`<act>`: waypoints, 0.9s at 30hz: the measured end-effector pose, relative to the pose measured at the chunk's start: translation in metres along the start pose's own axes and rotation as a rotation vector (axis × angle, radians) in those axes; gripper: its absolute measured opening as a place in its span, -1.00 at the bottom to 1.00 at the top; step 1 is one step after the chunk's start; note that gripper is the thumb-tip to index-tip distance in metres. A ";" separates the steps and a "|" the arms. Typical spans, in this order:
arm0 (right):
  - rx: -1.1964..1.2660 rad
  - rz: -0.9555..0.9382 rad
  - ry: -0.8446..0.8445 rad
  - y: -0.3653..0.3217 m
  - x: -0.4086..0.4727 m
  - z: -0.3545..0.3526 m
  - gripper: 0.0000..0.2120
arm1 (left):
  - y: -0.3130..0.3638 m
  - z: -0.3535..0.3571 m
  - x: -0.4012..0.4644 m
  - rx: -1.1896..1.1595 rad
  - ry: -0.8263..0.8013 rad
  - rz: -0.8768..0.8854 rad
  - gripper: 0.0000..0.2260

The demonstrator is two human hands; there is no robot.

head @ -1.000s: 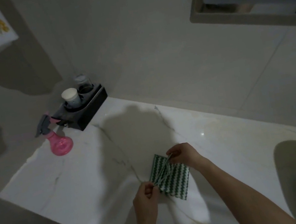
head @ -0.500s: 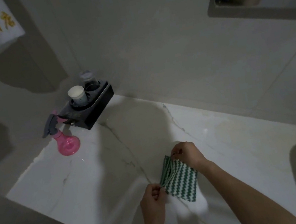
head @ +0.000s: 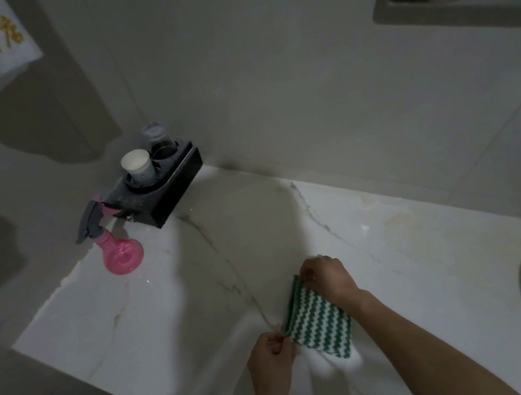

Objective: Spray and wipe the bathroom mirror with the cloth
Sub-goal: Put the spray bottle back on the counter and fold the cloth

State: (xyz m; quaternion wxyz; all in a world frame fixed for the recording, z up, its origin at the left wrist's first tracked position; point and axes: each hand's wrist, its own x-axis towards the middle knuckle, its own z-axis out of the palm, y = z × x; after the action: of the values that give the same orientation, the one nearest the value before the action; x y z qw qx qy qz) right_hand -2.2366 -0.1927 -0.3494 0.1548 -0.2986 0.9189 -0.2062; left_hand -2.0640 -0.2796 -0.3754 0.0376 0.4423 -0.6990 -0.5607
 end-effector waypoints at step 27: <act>0.034 0.224 0.407 0.024 -0.027 0.009 -0.76 | -0.008 -0.012 0.024 0.402 -0.016 0.408 -0.87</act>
State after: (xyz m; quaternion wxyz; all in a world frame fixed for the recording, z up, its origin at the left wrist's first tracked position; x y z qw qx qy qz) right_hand -2.2232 -0.1612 -0.3639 -0.0066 -0.1445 0.9550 -0.2591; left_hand -2.0672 -0.3038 -0.3881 0.0557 0.2865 -0.8711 -0.3950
